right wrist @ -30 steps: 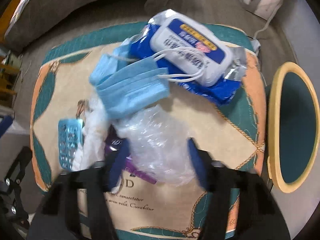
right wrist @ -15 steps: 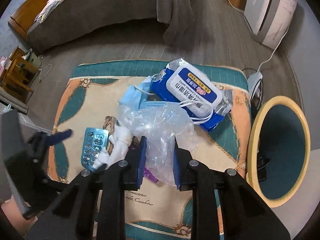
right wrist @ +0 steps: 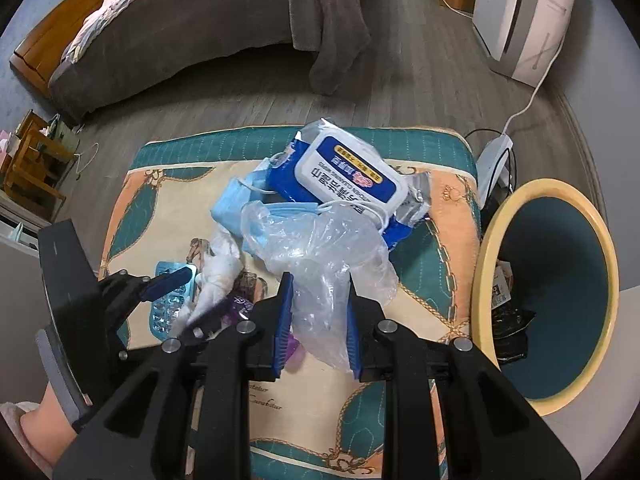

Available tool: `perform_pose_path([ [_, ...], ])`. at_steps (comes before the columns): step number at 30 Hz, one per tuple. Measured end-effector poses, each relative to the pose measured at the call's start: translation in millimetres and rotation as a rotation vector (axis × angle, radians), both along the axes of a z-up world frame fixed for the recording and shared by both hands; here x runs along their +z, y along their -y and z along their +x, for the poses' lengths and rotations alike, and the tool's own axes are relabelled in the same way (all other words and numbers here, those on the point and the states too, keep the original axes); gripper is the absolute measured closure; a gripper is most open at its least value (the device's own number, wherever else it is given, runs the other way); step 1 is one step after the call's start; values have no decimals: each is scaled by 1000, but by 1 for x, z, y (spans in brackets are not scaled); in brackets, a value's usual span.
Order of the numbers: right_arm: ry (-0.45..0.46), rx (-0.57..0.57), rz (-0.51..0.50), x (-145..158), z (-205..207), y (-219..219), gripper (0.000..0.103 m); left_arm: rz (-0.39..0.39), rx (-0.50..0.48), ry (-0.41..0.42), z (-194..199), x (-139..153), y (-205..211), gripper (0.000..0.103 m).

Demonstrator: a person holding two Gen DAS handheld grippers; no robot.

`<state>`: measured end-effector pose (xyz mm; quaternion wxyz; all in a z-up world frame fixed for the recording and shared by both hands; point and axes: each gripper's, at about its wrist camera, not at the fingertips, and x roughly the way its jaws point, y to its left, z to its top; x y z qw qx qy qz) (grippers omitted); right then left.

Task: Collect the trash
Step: 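Grasp the clear plastic bag with the right tool while the left tool grasps the white tissue, then carry the plastic bag over the bin with the right tool while the left tool carries the tissue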

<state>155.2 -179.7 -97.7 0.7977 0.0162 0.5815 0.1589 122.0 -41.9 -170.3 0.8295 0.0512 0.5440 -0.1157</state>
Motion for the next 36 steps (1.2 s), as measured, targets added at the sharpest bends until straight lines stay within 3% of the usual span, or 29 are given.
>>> perform_pose_path([
  [4,-2,-10,3,-1,0,6,80,25,-19,10,4,-2,1,54],
  [7,-1,-17,7,1,-1,9,80,25,-21,5,7,-2,-2,74],
  [12,6,-21,7,5,-3,11,80,47,-32,41,5,7,-3,83],
  [25,37,-84,-17,19,-13,46,80,20,-79,264,-17,83,21,85],
  [36,46,-180,-8,21,-20,105,80,-48,-179,361,-36,124,57,85],
])
